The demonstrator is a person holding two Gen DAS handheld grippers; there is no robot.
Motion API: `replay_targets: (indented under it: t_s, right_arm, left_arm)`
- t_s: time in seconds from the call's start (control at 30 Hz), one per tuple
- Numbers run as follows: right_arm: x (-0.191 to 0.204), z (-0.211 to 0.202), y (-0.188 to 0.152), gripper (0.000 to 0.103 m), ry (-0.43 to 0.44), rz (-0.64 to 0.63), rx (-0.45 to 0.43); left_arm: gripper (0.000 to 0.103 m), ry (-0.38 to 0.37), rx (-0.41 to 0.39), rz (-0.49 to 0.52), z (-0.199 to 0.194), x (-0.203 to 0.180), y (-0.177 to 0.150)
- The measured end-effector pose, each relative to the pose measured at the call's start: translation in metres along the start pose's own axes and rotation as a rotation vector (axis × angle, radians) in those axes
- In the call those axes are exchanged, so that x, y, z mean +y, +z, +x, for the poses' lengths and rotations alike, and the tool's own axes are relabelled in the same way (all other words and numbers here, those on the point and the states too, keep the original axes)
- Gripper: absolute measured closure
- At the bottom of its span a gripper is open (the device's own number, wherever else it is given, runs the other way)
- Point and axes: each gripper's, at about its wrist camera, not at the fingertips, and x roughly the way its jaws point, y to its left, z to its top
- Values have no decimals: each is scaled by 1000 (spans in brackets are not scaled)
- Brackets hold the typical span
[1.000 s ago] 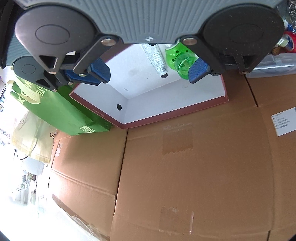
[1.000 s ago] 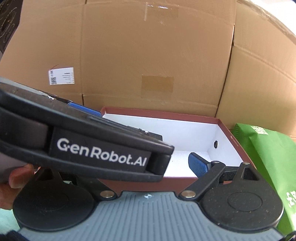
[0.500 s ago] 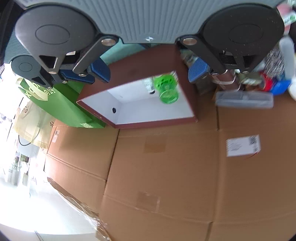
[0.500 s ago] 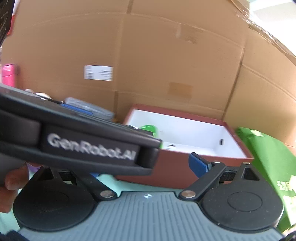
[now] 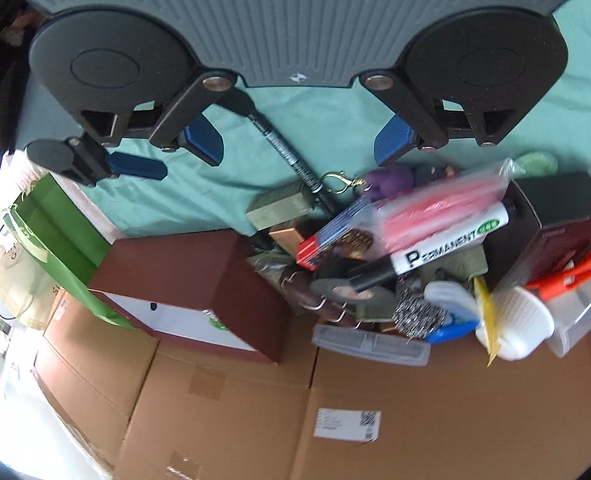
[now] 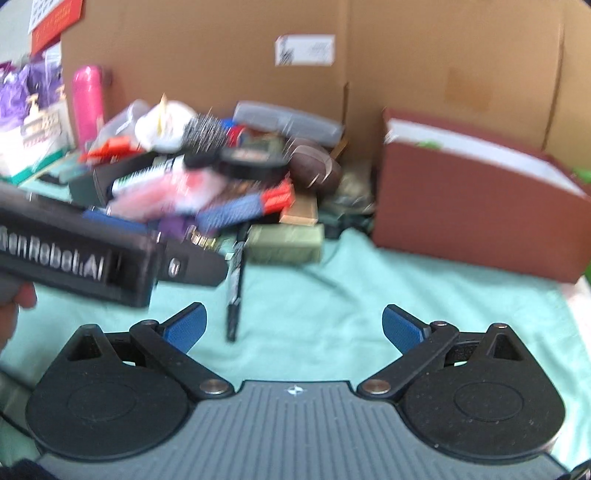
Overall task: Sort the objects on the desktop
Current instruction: 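Withdraw the left gripper from the shoebox toward the pile, then grasp the black marker with the left gripper while the right grasps the olive box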
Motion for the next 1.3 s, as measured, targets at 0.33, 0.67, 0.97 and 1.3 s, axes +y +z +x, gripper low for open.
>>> replay_targets:
  t_s: [0.33, 0.67, 0.97, 1.3]
  right_arm:
    - [-15, 10, 7, 8, -57, -23, 6]
    - [-36, 28, 20, 32, 0, -81, -38]
    - [-18, 55, 41, 35, 116, -303, -116]
    - [-9, 49, 35, 78, 155, -303, -50]
  left_arm:
    - [59, -71, 94, -13, 36, 0, 8]
    - [84, -34, 116, -53, 50, 4, 9]
    - [92, 34, 134, -20, 34, 14, 8]
    - [92, 28, 134, -12, 36, 17, 8]
